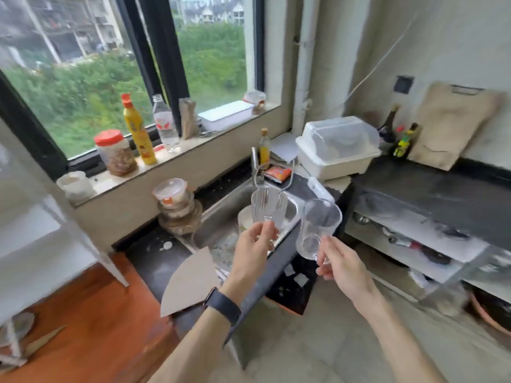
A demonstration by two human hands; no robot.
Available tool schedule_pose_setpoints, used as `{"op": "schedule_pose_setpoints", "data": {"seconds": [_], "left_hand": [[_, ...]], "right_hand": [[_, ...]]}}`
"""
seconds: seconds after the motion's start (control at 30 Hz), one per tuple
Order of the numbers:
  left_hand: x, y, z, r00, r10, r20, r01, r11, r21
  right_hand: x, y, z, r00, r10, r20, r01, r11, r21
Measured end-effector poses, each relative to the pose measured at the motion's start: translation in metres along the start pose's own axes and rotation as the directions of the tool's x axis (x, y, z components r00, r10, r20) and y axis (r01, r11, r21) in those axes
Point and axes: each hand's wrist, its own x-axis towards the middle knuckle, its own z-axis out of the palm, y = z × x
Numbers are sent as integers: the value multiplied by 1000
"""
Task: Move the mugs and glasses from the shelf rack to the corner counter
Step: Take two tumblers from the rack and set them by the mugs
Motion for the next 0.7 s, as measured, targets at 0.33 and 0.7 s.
{"op": "schedule_pose_setpoints", "data": {"seconds": [0.33,0.7], "left_hand": [[-10,55,317,902,57,428,-16,995,-97],[-2,86,563,710,111,696,-61,994,-96]], "right_hand": [[-32,70,-299,887,97,-452,-37,989,140],[-84,133,-531,651,204,-732,-106,978,179]]}}
